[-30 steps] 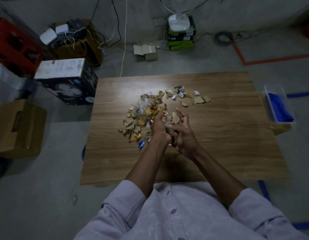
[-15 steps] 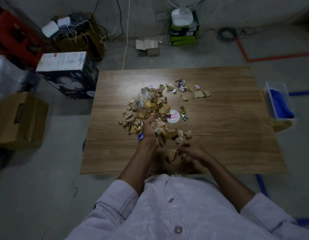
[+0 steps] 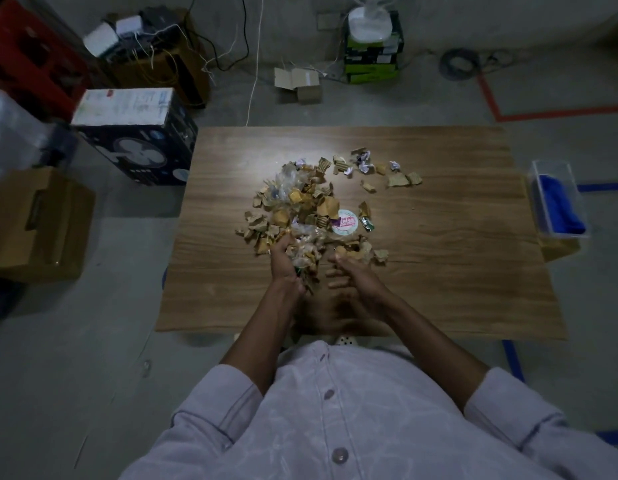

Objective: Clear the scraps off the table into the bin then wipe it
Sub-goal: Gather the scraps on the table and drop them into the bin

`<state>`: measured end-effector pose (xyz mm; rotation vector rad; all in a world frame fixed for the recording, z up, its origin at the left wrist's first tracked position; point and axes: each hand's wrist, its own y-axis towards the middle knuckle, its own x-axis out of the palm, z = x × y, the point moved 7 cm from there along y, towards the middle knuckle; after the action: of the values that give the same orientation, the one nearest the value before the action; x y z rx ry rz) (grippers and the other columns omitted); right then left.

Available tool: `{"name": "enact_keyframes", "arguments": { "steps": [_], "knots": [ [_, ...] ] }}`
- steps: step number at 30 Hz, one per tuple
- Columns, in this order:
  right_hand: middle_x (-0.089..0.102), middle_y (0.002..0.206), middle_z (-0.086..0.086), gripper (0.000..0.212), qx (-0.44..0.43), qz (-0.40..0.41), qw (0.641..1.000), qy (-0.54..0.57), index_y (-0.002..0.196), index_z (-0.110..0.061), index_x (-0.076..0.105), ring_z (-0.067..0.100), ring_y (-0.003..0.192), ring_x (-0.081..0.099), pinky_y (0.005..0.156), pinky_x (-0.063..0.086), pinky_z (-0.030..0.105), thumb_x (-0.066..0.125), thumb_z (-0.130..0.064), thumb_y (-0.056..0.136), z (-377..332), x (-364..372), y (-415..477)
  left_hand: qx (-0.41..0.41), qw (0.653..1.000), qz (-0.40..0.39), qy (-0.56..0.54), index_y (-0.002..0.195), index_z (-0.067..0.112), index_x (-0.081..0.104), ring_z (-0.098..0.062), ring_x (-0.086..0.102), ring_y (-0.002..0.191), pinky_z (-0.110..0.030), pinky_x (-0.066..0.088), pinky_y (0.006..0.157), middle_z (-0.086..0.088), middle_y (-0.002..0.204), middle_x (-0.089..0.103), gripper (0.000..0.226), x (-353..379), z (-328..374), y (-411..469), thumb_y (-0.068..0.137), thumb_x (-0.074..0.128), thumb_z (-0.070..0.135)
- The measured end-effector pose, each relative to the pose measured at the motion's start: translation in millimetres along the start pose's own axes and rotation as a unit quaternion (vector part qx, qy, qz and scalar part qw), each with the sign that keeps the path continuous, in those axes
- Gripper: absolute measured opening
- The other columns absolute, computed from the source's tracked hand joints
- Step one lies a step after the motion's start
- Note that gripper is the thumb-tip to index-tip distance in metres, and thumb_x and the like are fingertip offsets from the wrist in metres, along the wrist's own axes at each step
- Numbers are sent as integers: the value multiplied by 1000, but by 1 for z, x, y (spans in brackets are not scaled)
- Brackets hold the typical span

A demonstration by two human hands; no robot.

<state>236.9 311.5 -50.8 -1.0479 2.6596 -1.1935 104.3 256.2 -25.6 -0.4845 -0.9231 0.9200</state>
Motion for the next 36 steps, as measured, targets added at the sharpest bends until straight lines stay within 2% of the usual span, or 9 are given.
{"name": "enact_keyframes", "arguments": {
  "steps": [4, 9, 12, 17, 20, 23, 28, 32, 36],
  "knots": [
    [60, 137, 17, 70, 76, -151, 952, 255, 142, -13, 56, 34, 120, 61, 99, 52, 50, 43, -66, 98, -1, 44, -25, 8, 999, -39, -17, 95, 2, 69, -32, 71, 79, -38, 58, 78, -17, 91, 71, 35, 24, 0, -11, 95, 44, 26],
    [60, 140, 16, 68, 36, -125, 919, 371, 138, -7, 61, 29, 129, 58, 112, 43, 41, 49, -62, 98, -38, 60, -41, 176, 978, -14, 111, 96, 4, 67, -27, 70, 84, -39, 57, 75, -4, 86, 73, 15, 33, 4, -24, 88, 70, 16],
    [68, 128, 12, 56, 2, -77, 924, 375, 129, -9, 67, 25, 118, 65, 105, 48, 38, 55, -53, 98, -43, 46, -40, 363, 886, -57, 283, 101, 9, 60, -22, 68, 79, -37, 58, 71, -3, 85, 68, 13, 44, 9, -40, 89, 62, 6],
    [68, 109, 5, 52, 5, -49, 896, 441, 137, -9, 60, 19, 98, 68, 89, 56, 31, 63, -41, 96, -35, 30, -33, 463, 746, -145, 457, 106, 8, 52, -15, 51, 80, -31, 46, 68, -1, 93, 55, 27, 57, -11, -57, 93, 58, 31],
    [71, 109, 5, 51, -11, -50, 897, 438, 141, -9, 57, 19, 99, 71, 88, 59, 32, 59, -39, 99, -38, 27, -36, 426, 721, -155, 524, 133, -2, 51, -19, 59, 107, -32, 49, 93, -12, 119, 63, 55, 55, -21, -44, 95, 56, 37],
    [68, 127, 7, 45, -26, -68, 893, 444, 136, -8, 61, 22, 112, 68, 99, 54, 36, 56, -34, 100, -44, 26, -42, 416, 676, -136, 593, 148, -2, 43, -31, 41, 142, -38, 23, 125, -17, 147, 52, 74, 48, -27, -31, 96, 42, 51],
    [61, 137, 12, 57, -35, -74, 900, 427, 141, -6, 56, 25, 125, 61, 107, 47, 40, 72, -18, 87, -35, 20, -38, 396, 684, -156, 592, 154, 2, 34, -40, 43, 140, -54, 38, 114, -22, 152, 45, 77, 48, -31, -37, 92, 45, 46],
    [69, 118, 12, 39, -54, -36, 911, 406, 124, -8, 68, 23, 103, 68, 100, 52, 36, 68, -9, 85, -29, 17, -32, 432, 652, -175, 598, 148, -2, 41, -40, 47, 135, -54, 41, 112, -25, 148, 48, 69, 62, -28, -50, 92, 46, 37],
    [73, 97, 9, 29, -78, -11, 893, 443, 114, -6, 67, 21, 88, 72, 79, 61, 30, 61, -6, 85, -35, 18, -29, 394, 718, -198, 538, 142, 11, 41, -25, 53, 126, -47, 46, 106, -11, 139, 54, 62, 61, -22, -47, 84, 59, 23]
  ]
}}
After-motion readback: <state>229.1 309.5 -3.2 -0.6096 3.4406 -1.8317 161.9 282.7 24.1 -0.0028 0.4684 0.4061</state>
